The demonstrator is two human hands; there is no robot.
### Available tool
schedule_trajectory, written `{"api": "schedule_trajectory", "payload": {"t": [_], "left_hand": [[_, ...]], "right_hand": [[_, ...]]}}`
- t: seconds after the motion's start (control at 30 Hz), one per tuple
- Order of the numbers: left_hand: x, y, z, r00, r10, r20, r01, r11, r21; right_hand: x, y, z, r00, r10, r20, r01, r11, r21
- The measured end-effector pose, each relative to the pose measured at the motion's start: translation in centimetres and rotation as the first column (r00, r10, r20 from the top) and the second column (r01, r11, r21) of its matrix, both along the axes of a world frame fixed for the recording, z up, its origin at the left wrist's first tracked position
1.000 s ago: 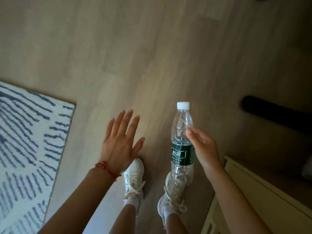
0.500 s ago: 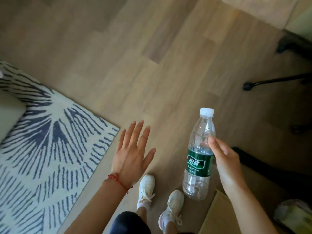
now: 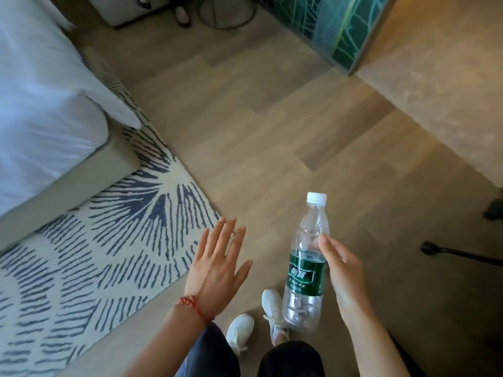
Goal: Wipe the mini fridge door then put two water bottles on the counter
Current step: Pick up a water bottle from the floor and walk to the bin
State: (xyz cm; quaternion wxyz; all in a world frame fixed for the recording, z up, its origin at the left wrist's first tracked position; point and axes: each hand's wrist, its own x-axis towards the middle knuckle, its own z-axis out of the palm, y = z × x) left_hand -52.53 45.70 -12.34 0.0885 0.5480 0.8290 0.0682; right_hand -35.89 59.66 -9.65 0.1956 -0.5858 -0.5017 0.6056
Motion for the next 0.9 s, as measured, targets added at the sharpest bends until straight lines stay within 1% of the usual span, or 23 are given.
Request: {"api": "schedule_trajectory", "payload": {"t": [0.1, 0.2, 0.3, 0.4, 0.57, 0.73, 0.9], "left_hand": [[-0.2, -1.1, 1.8, 0.990, 0.140, -0.030, -0.140, 0.990, 0.023], [-0.2, -2.3, 3.2, 0.960, 0.278, -0.024, -0.277, 0.960, 0.034], [-0.1, -3.6, 4.2, 0.920, 0.391, -0.040, -0.389, 0.920, 0.038], [-0.5, -5.2, 4.7, 0.863, 0.503, -0.047, -0.499, 0.864, 0.075], [-1.7, -9.9, 4.9, 0.728, 0.686, -0.007, -0.682, 0.725, 0.095], [-3.9, -16.4, 4.4, 0.607, 0.795, 0.010, -0.793, 0.604, 0.082], [-7.4, -24.0, 3.5, 0.461, 0.886, 0.047, -0.887, 0.459, 0.051]], "right_hand": [[-1.7, 1.2, 1.4, 0.996, 0.089, -0.021, -0.088, 0.996, 0.012], [-3.6, 2.3, 3.0, 0.984, 0.177, -0.036, -0.177, 0.984, 0.014], [-5.7, 2.5, 4.5, 0.958, 0.280, -0.062, -0.279, 0.960, 0.015], [-8.4, 1.9, 5.4, 0.913, 0.406, -0.043, -0.404, 0.914, 0.046], [-14.1, -1.5, 5.9, 0.818, 0.575, -0.018, -0.573, 0.818, 0.051], [-20.5, -7.1, 5.8, 0.707, 0.707, -0.010, -0.705, 0.707, 0.060], [-27.8, -14.5, 5.3, 0.578, 0.816, 0.000, -0.816, 0.577, 0.047]]}}
